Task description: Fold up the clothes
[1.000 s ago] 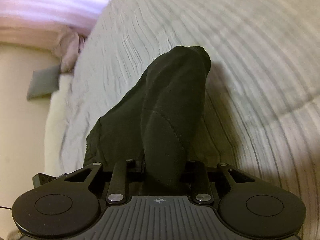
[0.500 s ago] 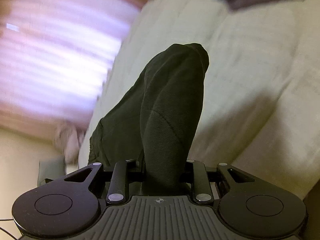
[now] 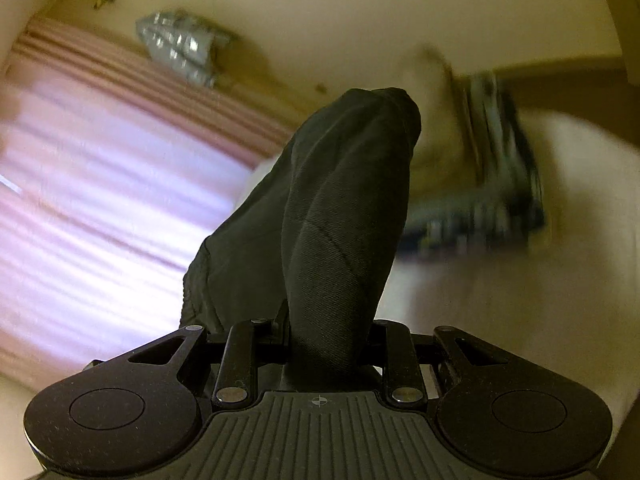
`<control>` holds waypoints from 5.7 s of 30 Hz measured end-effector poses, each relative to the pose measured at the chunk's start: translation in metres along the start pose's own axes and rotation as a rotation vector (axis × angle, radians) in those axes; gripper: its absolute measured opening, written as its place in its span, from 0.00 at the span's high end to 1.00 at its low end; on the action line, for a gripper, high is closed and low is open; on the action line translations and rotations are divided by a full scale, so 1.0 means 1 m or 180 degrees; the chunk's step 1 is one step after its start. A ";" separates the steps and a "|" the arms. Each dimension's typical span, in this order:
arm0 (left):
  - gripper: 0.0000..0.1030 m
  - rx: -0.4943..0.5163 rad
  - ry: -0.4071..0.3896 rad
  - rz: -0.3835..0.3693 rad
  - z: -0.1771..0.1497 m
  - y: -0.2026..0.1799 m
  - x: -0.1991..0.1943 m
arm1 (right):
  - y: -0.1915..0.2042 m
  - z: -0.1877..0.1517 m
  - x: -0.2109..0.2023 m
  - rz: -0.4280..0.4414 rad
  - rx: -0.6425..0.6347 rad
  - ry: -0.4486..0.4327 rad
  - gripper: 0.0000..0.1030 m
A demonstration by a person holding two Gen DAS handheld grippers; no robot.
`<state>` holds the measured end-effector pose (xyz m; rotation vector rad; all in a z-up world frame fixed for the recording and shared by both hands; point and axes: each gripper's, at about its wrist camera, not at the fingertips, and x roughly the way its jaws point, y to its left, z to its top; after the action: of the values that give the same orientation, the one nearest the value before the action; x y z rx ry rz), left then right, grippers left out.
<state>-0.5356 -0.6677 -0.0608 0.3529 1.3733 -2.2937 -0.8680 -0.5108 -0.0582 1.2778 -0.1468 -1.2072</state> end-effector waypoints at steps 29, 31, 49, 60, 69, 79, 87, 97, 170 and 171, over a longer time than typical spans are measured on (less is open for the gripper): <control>0.48 -0.0368 0.0479 0.0079 0.141 0.092 0.223 | -0.119 0.194 0.117 -0.0180 0.0700 -0.0056 0.65; 0.47 -0.0359 0.0507 0.0078 0.143 0.091 0.222 | -0.118 0.192 0.113 -0.0174 0.0676 -0.0074 0.65; 0.50 0.0930 -0.0021 0.0765 0.171 -0.035 0.182 | -0.011 0.208 0.063 -0.1590 -0.0850 -0.0505 0.54; 0.65 0.1384 0.0292 0.1195 0.127 -0.016 0.244 | -0.017 0.177 0.151 -0.1805 -0.1822 -0.0404 0.54; 0.66 0.1509 0.0148 0.1348 0.108 -0.009 0.240 | -0.026 0.149 0.146 -0.1847 -0.1897 -0.0394 0.54; 0.69 0.1517 -0.0115 0.1238 0.081 -0.044 0.181 | -0.006 0.129 0.085 -0.1517 -0.1950 -0.0603 0.54; 0.69 0.1551 0.0060 0.1449 0.048 -0.040 0.179 | -0.012 0.083 0.088 -0.1613 -0.1945 -0.0197 0.54; 0.67 0.1462 -0.0035 0.1678 0.040 -0.064 0.157 | -0.006 0.077 0.079 -0.1707 -0.1874 -0.0214 0.54; 0.38 0.1530 0.0398 0.2192 -0.270 -0.159 -0.156 | 0.127 -0.300 -0.134 -0.2346 -0.0975 -0.0398 0.14; 0.38 0.1532 0.0401 0.2202 -0.269 -0.158 -0.154 | 0.126 -0.299 -0.132 -0.2347 -0.0973 -0.0386 0.14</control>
<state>-0.4811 -0.3289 -0.0007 0.9657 0.5749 -1.9800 -0.6486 -0.2436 -0.0022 1.0066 0.4467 -1.8502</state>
